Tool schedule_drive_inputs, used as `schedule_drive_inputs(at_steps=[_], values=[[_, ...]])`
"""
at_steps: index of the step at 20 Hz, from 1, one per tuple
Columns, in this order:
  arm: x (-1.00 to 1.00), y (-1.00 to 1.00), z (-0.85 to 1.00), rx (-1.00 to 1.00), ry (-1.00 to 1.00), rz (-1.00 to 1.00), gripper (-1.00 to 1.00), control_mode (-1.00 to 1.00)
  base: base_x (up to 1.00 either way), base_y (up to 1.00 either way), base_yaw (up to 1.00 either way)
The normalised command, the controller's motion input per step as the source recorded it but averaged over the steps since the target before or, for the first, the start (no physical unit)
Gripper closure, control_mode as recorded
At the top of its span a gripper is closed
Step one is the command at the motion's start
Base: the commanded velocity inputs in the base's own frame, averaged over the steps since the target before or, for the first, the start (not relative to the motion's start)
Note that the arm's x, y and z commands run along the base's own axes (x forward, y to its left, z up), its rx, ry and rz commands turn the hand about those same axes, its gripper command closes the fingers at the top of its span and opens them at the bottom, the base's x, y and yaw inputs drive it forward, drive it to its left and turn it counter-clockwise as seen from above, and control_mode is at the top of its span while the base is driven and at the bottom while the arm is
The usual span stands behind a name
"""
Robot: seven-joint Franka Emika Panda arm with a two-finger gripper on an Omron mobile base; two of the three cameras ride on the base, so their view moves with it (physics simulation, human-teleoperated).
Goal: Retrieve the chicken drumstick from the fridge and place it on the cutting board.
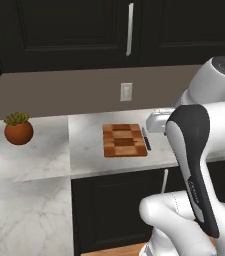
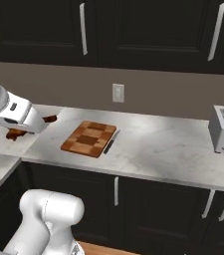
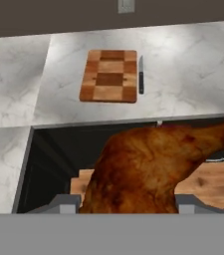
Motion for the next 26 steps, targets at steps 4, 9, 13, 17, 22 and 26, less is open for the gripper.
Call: schedule_drive_inputs(at_steps=[4,9,13,17,22,26], values=[[0.0,0.0,0.0,0.0,0.0,0.0,1.0,1.0,0.44,0.0,0.07],[0.0,0.0,0.0,0.0,0.0,0.0,1.0,1.0,0.37,0.02,0.03],[0.0,0.0,0.0,0.0,0.0,0.0,1.0,1.0,0.3,0.01,0.0],[0.0,0.0,0.0,0.0,0.0,0.0,1.0,1.0,0.02,0.0,0.0],[0.06,0.01,-0.21,0.01,0.0,0.0,1.0,-1.0,0.0,0.0,0.0],[0.1,0.0,-0.54,0.02,-0.01,-0.06,1.0,-1.0,0.0,0.0,0.0]])
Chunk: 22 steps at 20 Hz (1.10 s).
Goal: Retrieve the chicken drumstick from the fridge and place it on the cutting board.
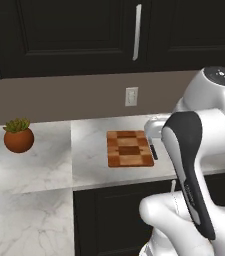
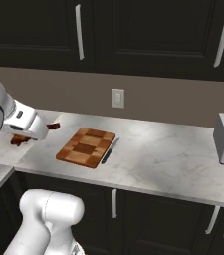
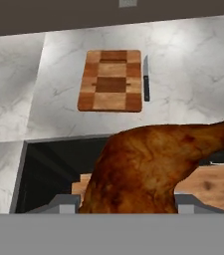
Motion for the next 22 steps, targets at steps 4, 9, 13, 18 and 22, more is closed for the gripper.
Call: schedule_drive_inputs(at_steps=[4,9,13,18,22], values=[[0.13,0.0,-0.62,0.0,-0.05,-0.09,1.0,-1.0,0.0,0.0,0.0],[0.34,0.0,-0.66,0.0,-0.07,-0.04,1.0,-1.0,0.0,0.0,0.0],[0.51,-0.03,-0.61,0.0,0.06,0.0,1.0,-1.0,0.0,0.0,0.0],[0.82,-0.06,-0.21,0.0,0.04,0.02,1.0,-1.0,0.0,0.0,0.0],[1.0,-0.11,-0.11,0.0,0.0,0.02,1.0,-1.0,0.0,0.0,0.0]])
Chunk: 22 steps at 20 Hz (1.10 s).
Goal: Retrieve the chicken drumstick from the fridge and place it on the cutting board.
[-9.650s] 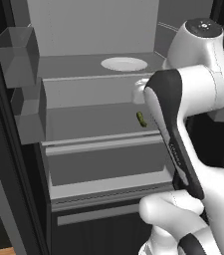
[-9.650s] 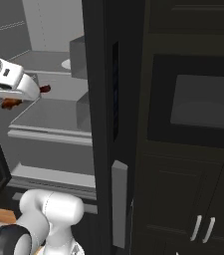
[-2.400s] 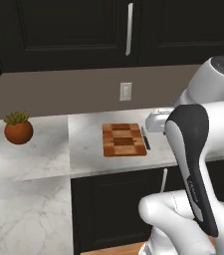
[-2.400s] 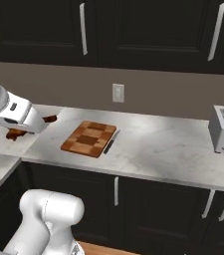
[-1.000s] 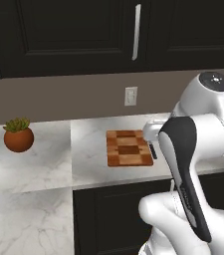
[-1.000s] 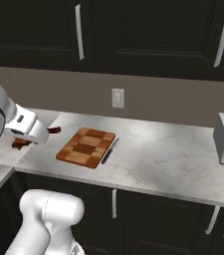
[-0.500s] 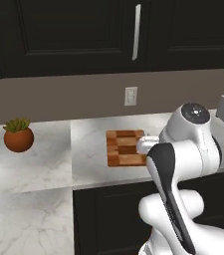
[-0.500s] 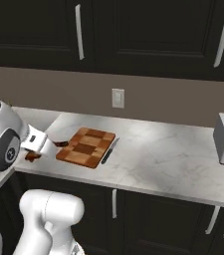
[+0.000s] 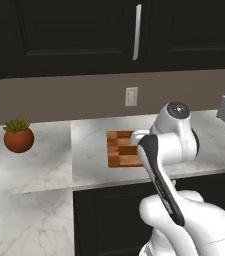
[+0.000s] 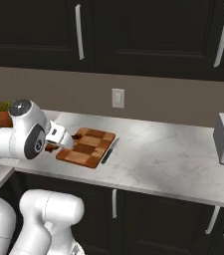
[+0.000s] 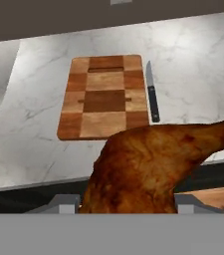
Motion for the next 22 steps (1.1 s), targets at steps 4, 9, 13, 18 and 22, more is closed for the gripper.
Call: schedule_drive_inputs(at_steps=[4,9,13,18,22], values=[[0.89,-0.23,-0.13,0.0,0.01,0.02,1.0,-1.0,0.0,0.0,0.0],[0.86,-0.16,-0.34,0.0,0.19,0.0,1.0,-1.0,0.0,0.0,0.0],[0.6,0.0,-0.2,0.0,0.23,0.01,1.0,-1.0,0.0,0.0,0.0],[0.42,0.0,-0.28,0.0,0.08,0.03,1.0,-1.0,0.0,0.0,0.0],[0.25,0.0,-0.45,0.0,0.0,0.01,1.0,-1.0,0.0,0.0,0.0]])
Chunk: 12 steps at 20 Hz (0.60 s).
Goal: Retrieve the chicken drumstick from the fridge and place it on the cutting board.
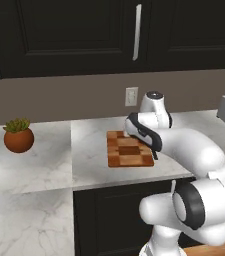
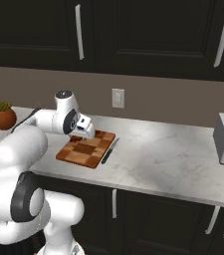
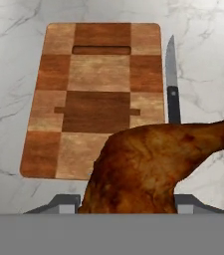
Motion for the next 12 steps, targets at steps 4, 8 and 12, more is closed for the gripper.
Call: schedule_drive_inputs(at_steps=[4,8,12], values=[[0.19,0.01,-0.54,0.0,-0.01,0.0,1.0,-1.0,0.0,0.0,0.0],[0.23,0.1,-0.54,0.0,-0.02,0.0,1.0,-1.0,0.0,0.0,0.0],[0.47,0.27,-0.32,0.0,-0.07,0.04,1.0,-1.0,0.0,0.0,0.0]])
